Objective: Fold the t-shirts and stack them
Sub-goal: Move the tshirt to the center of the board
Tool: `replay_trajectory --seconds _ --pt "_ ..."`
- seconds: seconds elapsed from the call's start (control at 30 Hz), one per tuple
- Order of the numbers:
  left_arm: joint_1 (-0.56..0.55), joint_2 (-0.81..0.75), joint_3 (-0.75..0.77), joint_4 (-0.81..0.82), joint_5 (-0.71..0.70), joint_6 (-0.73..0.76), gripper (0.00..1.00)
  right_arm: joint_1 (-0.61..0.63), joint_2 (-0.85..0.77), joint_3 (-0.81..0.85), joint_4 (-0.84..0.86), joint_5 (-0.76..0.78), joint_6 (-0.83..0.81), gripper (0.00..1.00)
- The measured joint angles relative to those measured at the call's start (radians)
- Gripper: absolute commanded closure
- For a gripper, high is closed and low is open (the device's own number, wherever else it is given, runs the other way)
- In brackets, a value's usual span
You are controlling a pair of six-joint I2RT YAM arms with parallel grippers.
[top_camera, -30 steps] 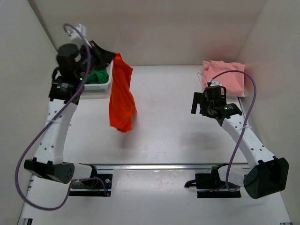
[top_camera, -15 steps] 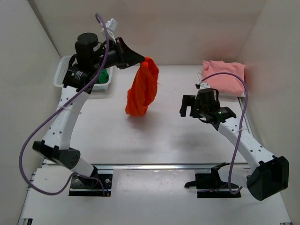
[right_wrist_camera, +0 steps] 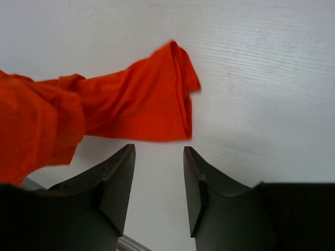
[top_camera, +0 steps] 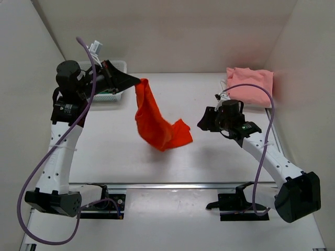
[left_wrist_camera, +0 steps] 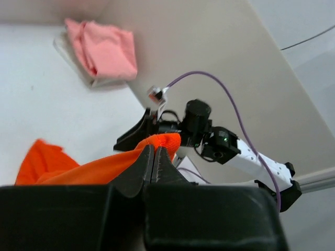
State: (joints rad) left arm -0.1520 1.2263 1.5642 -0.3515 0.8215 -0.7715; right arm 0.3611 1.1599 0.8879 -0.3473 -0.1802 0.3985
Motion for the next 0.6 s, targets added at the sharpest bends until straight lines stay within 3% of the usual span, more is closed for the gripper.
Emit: replay_trajectory --seconds 0.17,0.3,0.6 --pt "-0.019 -0.016 -0.169 -0.021 -0.011 0.023 1.0 0.053 -0.005 -0.04 0.08 -0.049 0.017 0.47" --pt "-0.056 0.0 -0.21 -0.06 -0.045 0.046 1.0 0.192 -0.053 -0.083 0.174 -0.048 -0.002 0.32" --pt "-0.065 -0.011 -0.212 -0.066 -0.082 0.065 1.0 0.505 0.038 -0.078 0.389 0.083 -0.058 0.25"
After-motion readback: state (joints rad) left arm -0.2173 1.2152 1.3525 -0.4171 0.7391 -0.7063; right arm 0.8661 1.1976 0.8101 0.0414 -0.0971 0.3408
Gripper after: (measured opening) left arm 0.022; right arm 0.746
